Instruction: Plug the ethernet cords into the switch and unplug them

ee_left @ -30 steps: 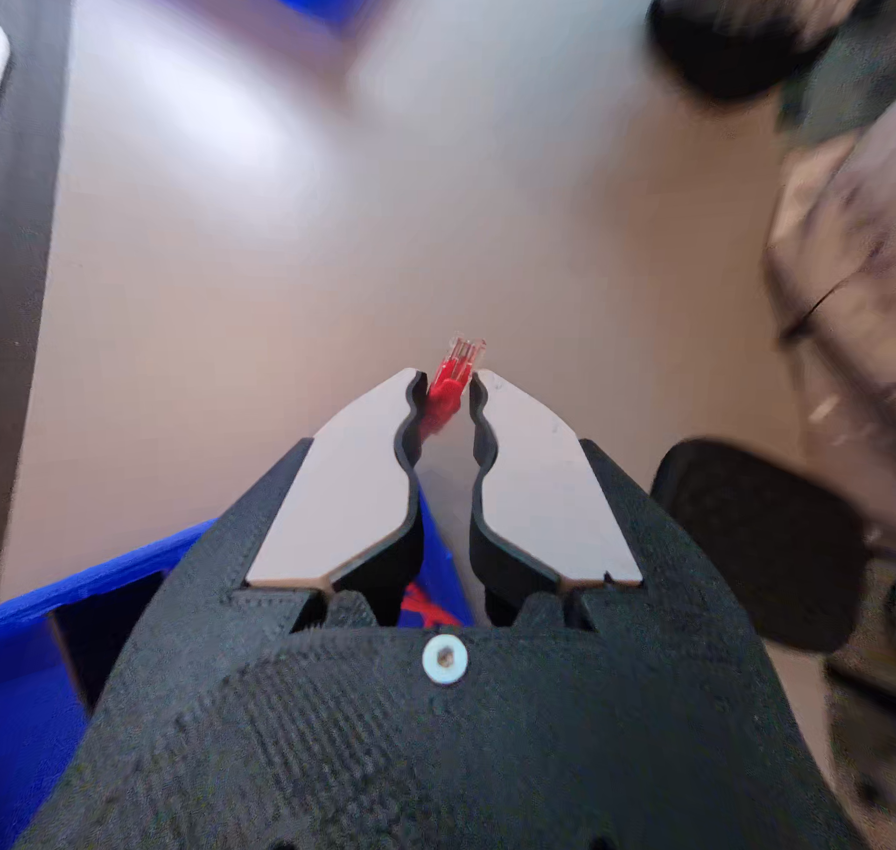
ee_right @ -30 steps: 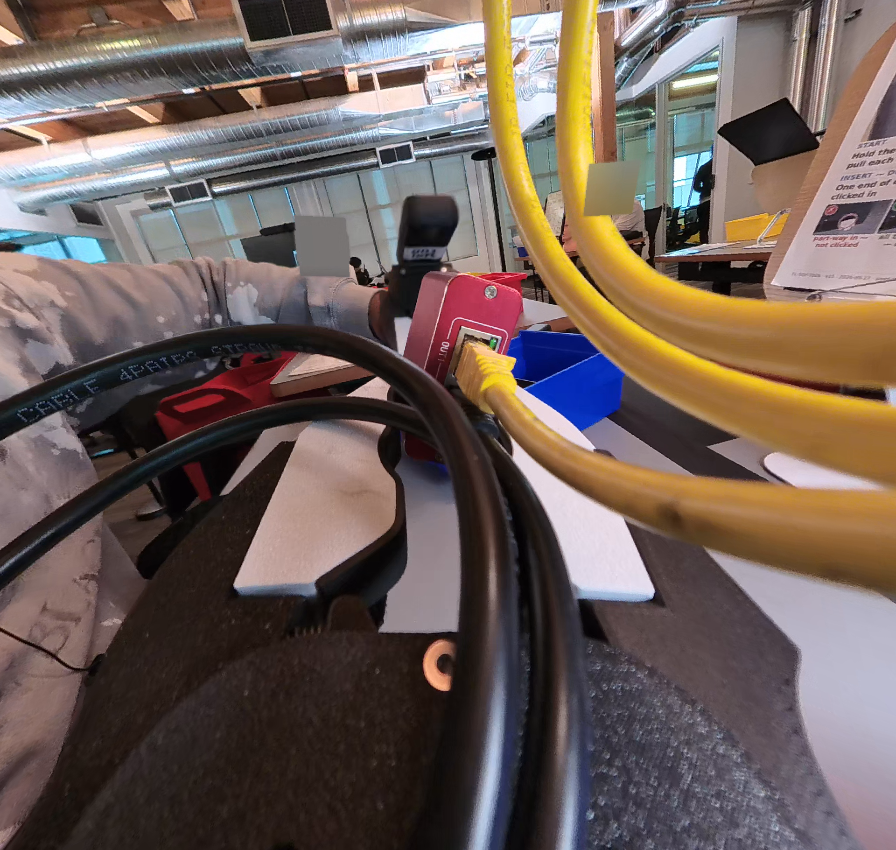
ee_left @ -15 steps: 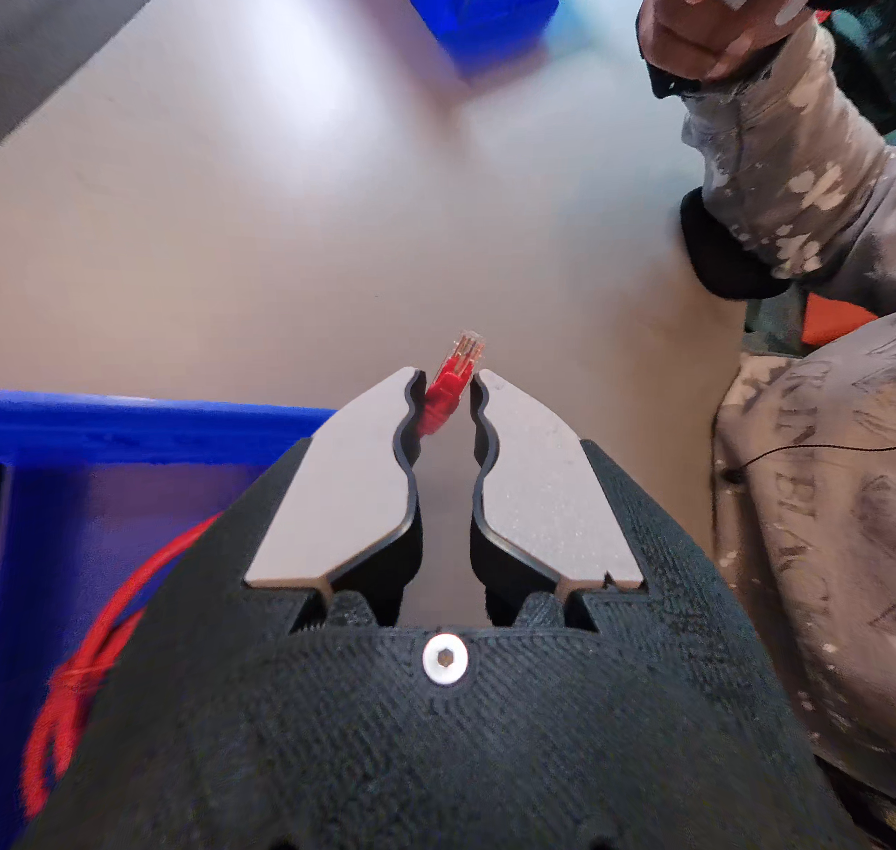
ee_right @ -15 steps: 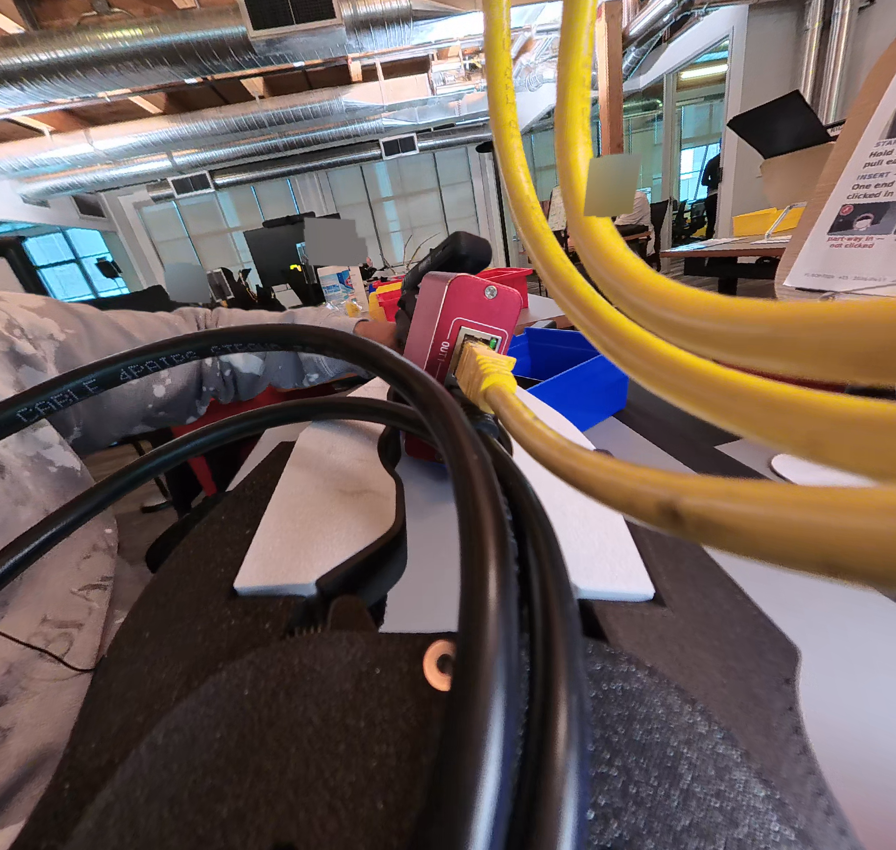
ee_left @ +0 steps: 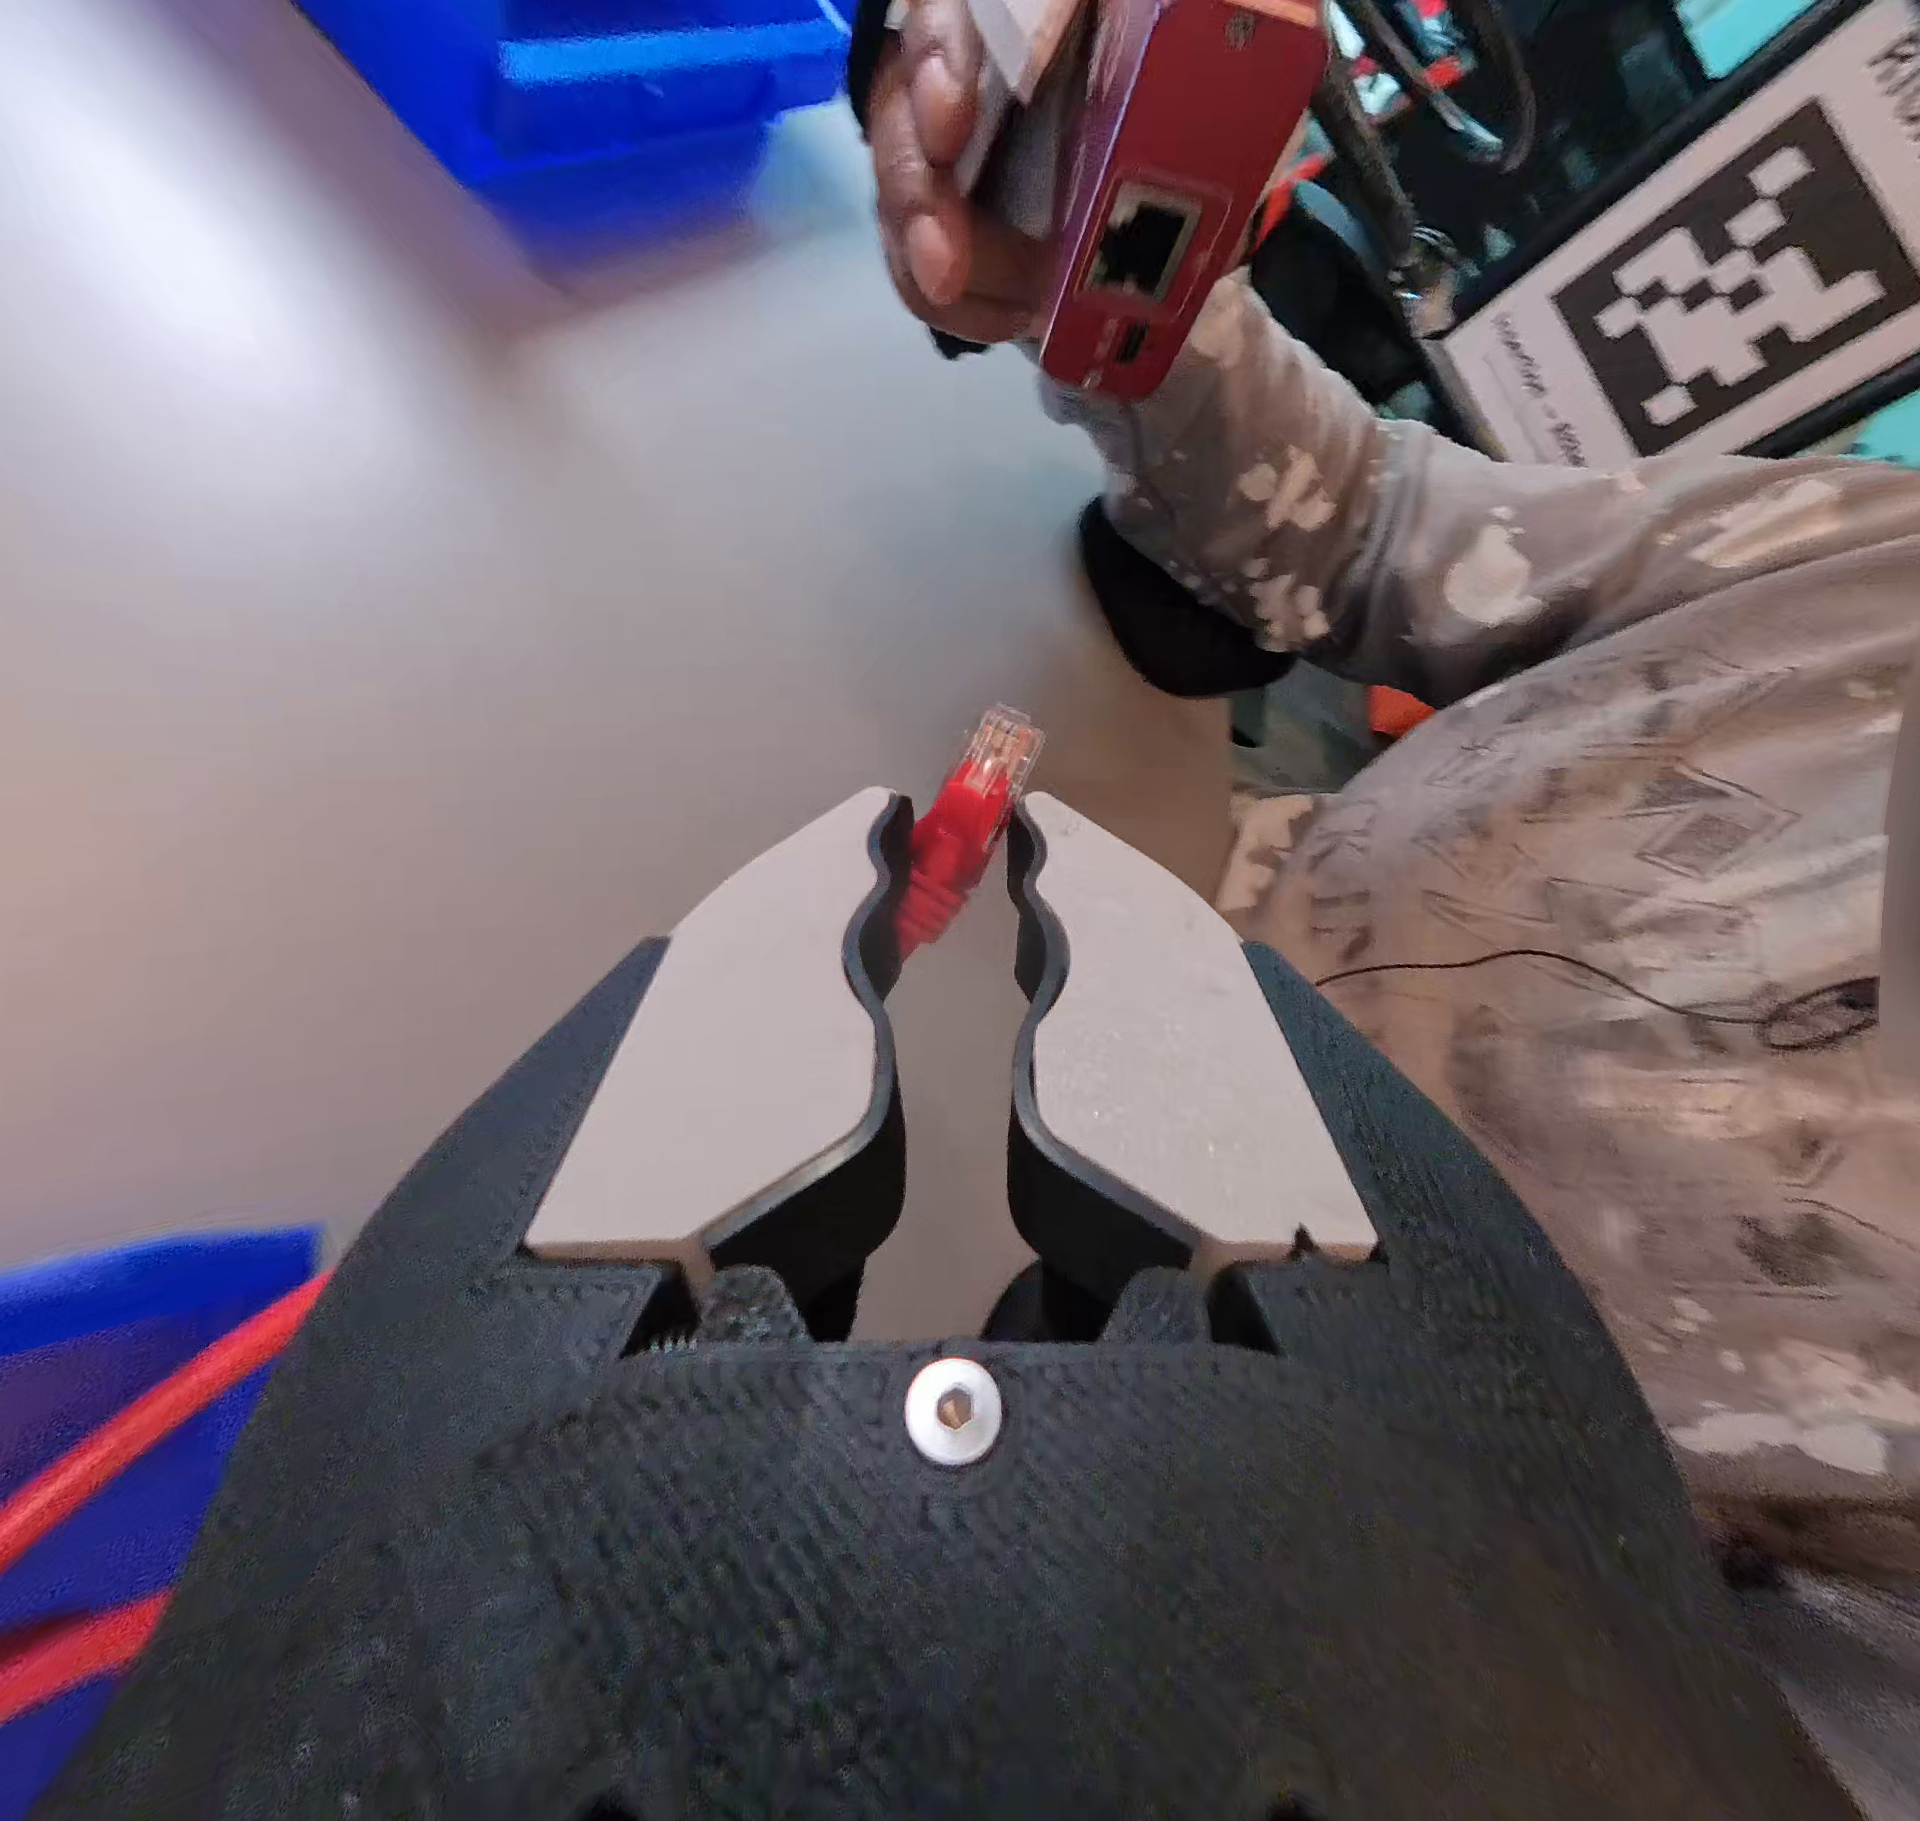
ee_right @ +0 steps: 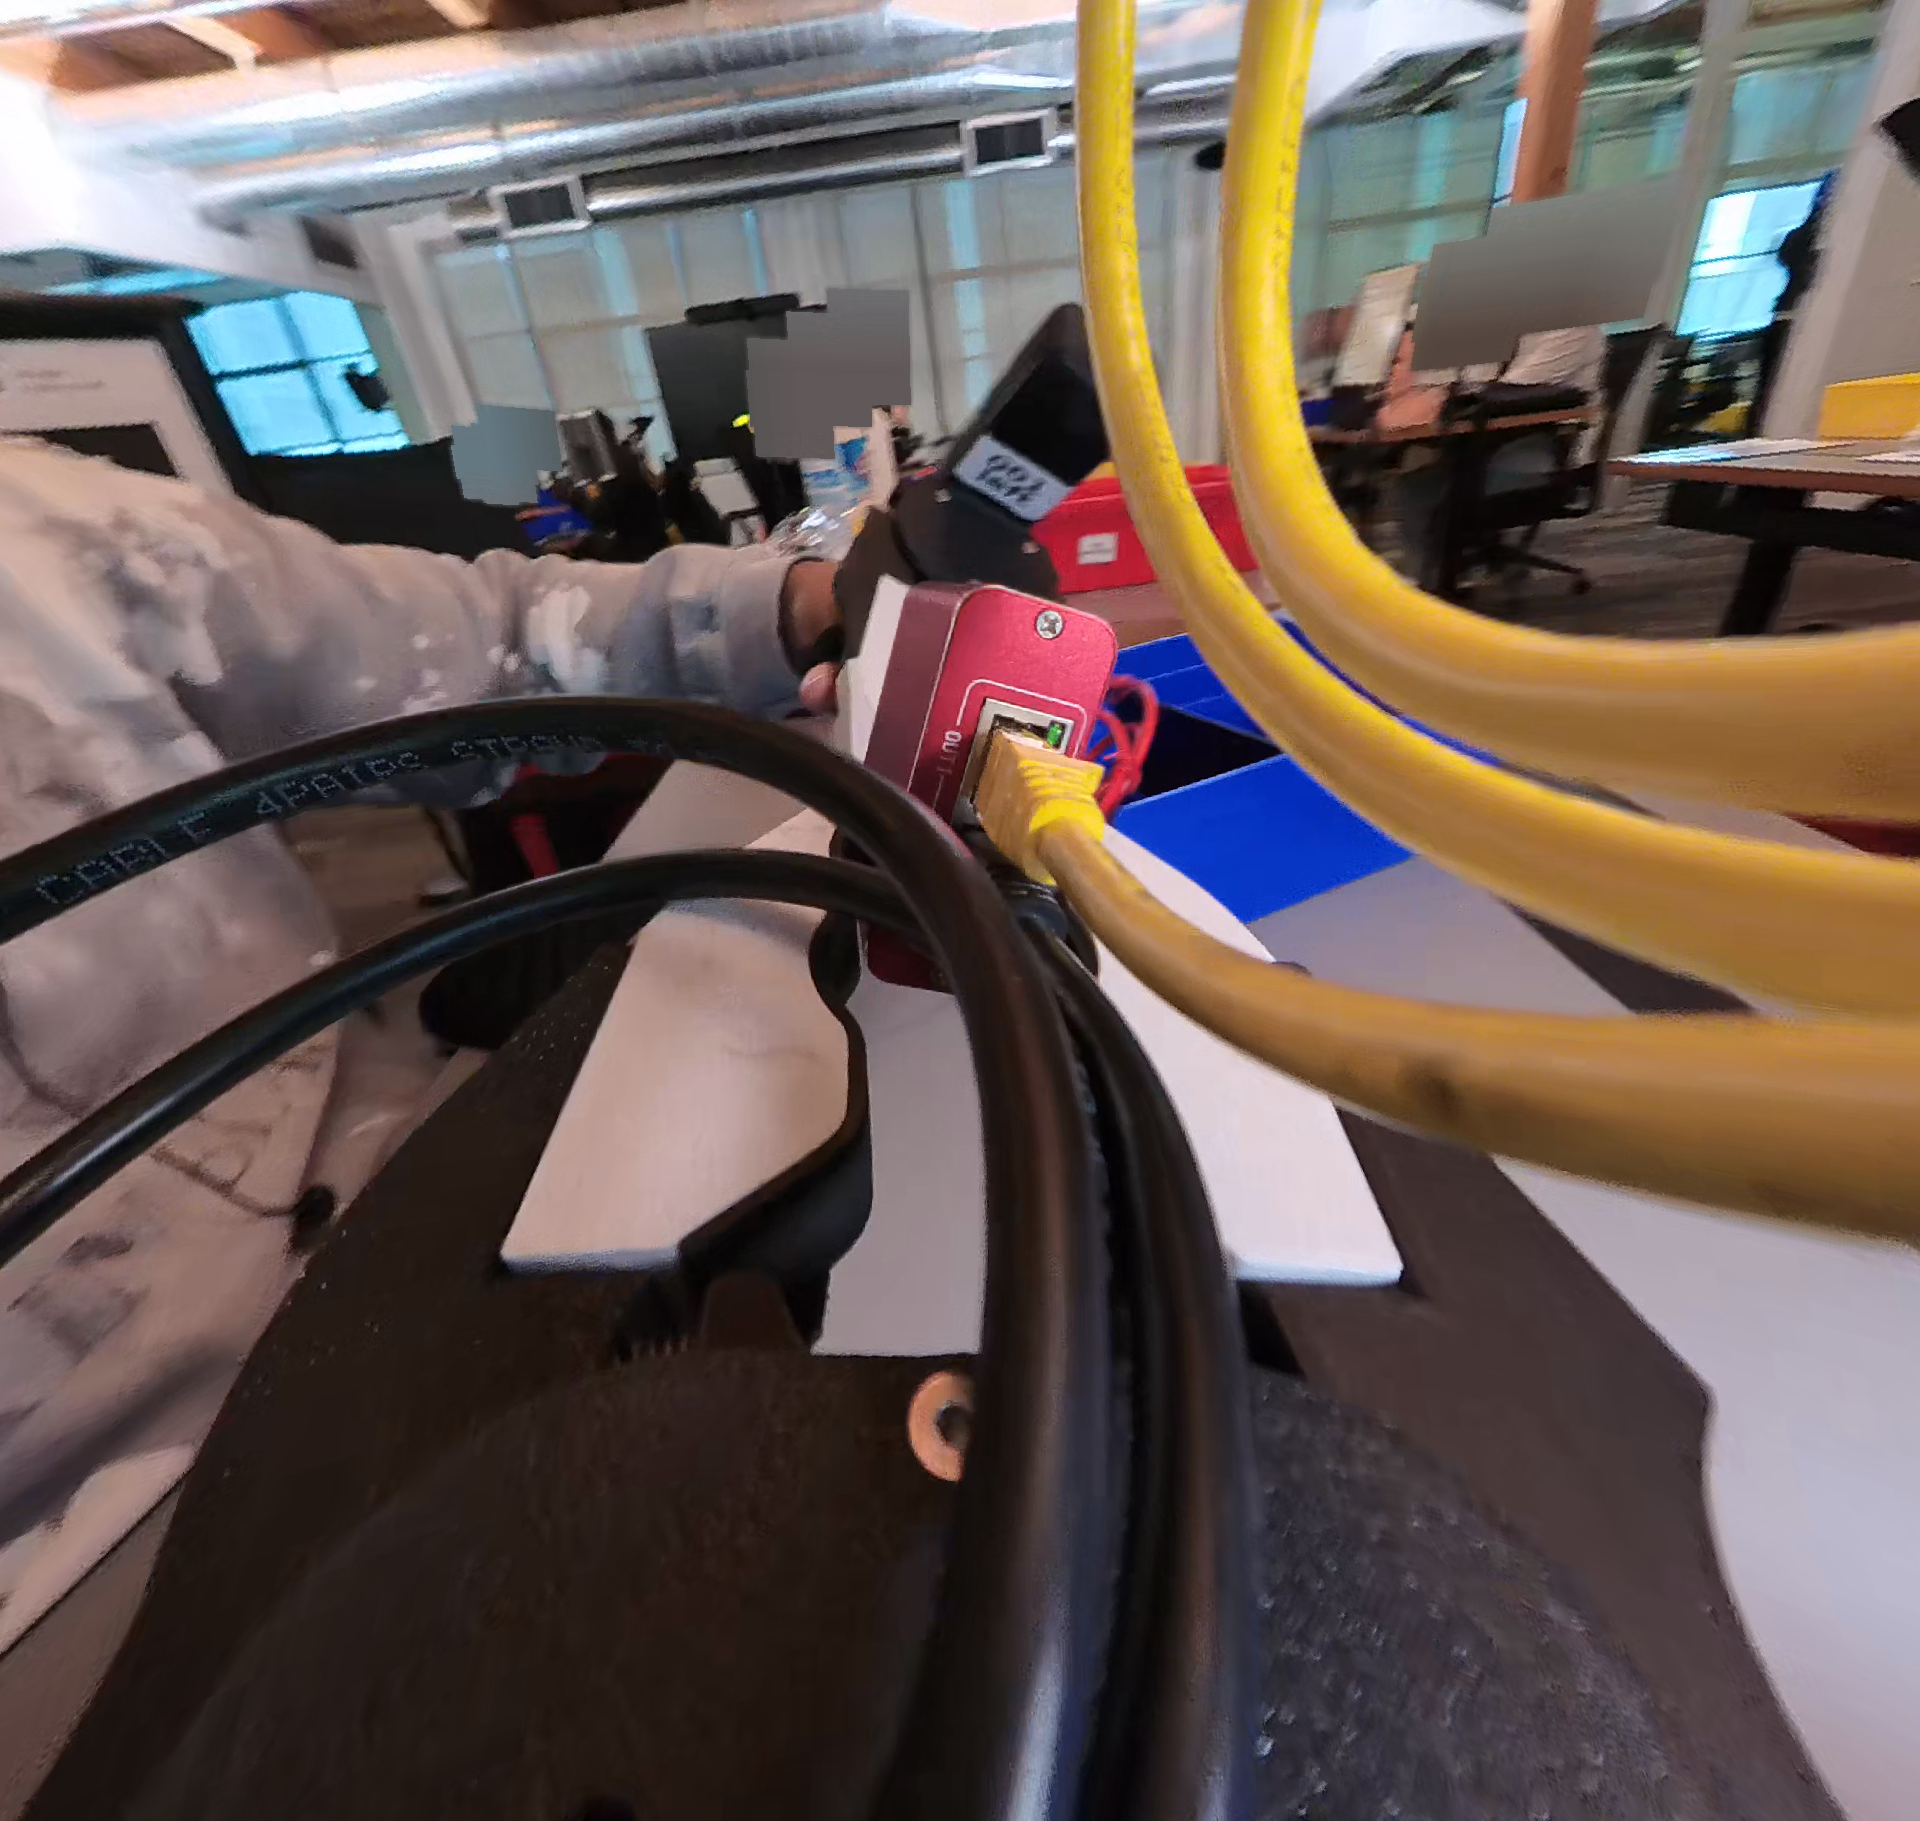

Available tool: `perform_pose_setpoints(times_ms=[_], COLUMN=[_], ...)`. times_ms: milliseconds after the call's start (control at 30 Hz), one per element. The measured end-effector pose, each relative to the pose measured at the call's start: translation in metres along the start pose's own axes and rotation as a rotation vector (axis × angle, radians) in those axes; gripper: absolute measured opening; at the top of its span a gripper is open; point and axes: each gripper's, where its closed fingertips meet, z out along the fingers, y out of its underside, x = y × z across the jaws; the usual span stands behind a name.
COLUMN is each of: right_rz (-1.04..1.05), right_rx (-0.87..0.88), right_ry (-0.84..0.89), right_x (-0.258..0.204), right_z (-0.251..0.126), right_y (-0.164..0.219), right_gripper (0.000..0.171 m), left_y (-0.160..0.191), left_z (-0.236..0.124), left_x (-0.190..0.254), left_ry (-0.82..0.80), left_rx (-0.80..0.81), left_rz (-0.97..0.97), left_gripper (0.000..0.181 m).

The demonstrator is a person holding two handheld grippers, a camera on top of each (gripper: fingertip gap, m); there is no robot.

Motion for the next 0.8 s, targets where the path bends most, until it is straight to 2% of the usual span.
perform_pose_setpoints(times_ms=[233,333,500,667,800], right_rz=[-0.029,-0.043,-0.042,-0.042,-0.031], right_rx=[-0.146,-0.196,-0.271,-0.339,-0.380], right_ry=[-0.261,-0.301,-0.329,-0.326,-0.387], right_x=[-0.045,-0.052,-0.054,-0.050,-0.060], right_z=[-0.004,-0.007,-0.009,-0.011,-0.016], right_y=[0.017,0.023,0.035,0.043,0.044], right_gripper=[0.031,0.031,0.031,0.031,0.030], left_y=[0.000,0.004,0.001,0.009,0.010], left_z=[0.049,0.066,0.072,0.081,0.090], left_x=[0.048,0.052,0.053,0.064,0.074], left_ry=[0.339,0.376,0.477,0.548,0.607], left_rx=[-0.013,-0.022,0.041,0.026,0.023], left_rz=[-0.118,-0.123,-0.195,-0.219,-0.224], left_gripper=[0.018,0.018,0.017,0.016,0.016])
